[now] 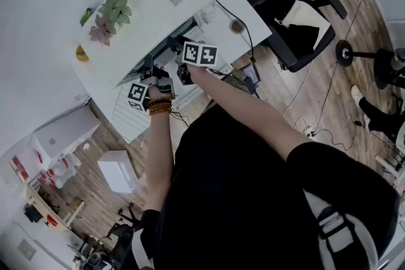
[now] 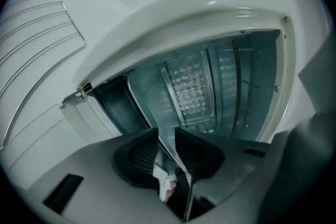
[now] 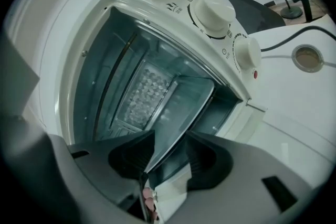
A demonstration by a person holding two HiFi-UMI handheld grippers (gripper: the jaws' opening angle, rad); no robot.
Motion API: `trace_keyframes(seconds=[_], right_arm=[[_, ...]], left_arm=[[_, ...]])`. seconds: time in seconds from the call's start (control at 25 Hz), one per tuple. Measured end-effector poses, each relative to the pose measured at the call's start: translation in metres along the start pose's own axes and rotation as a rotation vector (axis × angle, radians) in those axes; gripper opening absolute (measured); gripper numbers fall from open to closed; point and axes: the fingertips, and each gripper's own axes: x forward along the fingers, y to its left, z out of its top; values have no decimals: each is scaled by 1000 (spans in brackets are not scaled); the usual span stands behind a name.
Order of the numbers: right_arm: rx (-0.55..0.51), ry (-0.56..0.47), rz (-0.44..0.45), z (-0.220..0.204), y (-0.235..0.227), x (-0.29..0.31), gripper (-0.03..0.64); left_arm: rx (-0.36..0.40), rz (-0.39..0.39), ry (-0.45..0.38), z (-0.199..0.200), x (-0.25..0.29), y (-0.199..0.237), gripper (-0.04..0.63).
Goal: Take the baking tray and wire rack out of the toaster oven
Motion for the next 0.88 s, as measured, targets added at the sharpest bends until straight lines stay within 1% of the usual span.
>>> trace_keyframes(seconds=[0.2, 0.28, 0.32, 0.4, 0.48, 0.64, 0.68, 0.88], right_arm=[[39, 19, -20, 2, -10, 12, 194], [55, 31, -38, 3, -15, 18, 182], [60, 36, -46, 3, -17, 21, 174], [75, 43, -52, 3, -19, 25, 132], [97, 50, -41, 4, -17, 26, 104], [123, 57, -17, 2, -17, 24, 95], [128, 58, -12, 1, -18, 23, 92], [146, 63, 10, -5, -20, 14, 86]], left_arm=[[-4, -1, 9, -4, 1, 0, 86], [-10, -4, 12, -6, 2, 1, 89], [-22, -1, 2, -4, 2, 4, 89], [-45, 10, -24, 3, 2, 10, 89], [-54, 19, -40, 9, 4, 13, 89], [-62, 52, -42, 10, 7, 19, 87], [-65, 58, -40, 8, 7, 20, 77], [-75, 52, -39, 2, -1, 25, 72]])
